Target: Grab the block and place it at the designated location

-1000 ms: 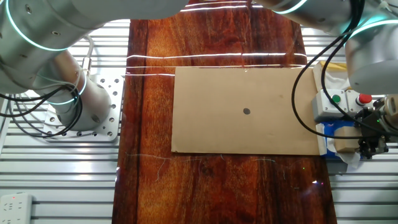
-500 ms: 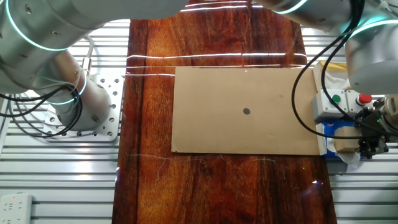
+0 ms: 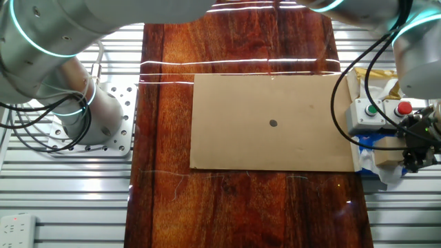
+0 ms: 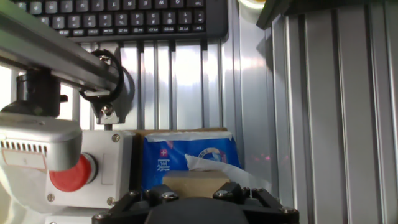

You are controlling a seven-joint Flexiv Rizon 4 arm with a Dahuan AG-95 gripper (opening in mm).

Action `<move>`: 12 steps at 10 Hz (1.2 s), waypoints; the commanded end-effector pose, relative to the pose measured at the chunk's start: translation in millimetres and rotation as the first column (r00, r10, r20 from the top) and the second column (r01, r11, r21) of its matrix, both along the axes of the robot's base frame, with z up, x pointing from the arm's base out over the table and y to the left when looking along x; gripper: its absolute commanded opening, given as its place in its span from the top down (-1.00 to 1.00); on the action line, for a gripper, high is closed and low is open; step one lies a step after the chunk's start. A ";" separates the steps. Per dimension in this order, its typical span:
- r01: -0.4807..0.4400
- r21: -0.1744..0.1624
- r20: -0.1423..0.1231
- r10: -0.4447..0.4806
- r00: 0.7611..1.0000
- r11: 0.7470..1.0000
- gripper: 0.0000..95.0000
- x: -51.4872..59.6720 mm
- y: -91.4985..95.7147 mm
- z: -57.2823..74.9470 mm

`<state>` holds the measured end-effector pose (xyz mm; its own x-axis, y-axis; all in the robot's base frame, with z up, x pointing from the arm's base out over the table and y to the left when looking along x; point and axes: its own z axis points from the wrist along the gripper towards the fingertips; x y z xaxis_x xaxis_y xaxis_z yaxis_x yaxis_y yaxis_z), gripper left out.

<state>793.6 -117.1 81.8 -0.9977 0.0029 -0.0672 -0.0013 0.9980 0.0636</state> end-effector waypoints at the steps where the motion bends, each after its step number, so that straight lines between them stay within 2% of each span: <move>1: -0.001 -0.001 -0.004 0.001 1.000 1.000 0.60 -2.2 0.3 1.7; 4: 0.001 0.000 -0.017 -0.001 1.000 1.000 0.60 -2.2 0.1 2.6; 7: -0.003 0.004 -0.024 0.003 1.000 1.000 0.60 -2.4 -1.7 13.1; 9: -0.006 0.004 -0.027 0.006 1.000 1.000 0.60 -17.1 -2.8 20.5; 10: -0.007 0.008 -0.028 0.007 1.000 1.000 0.60 -34.2 -3.0 24.6; 11: -0.007 0.008 -0.030 0.007 1.000 1.000 0.60 -42.5 -2.5 27.1; 12: -0.004 0.007 -0.034 0.004 0.999 1.000 0.60 -58.6 0.3 31.2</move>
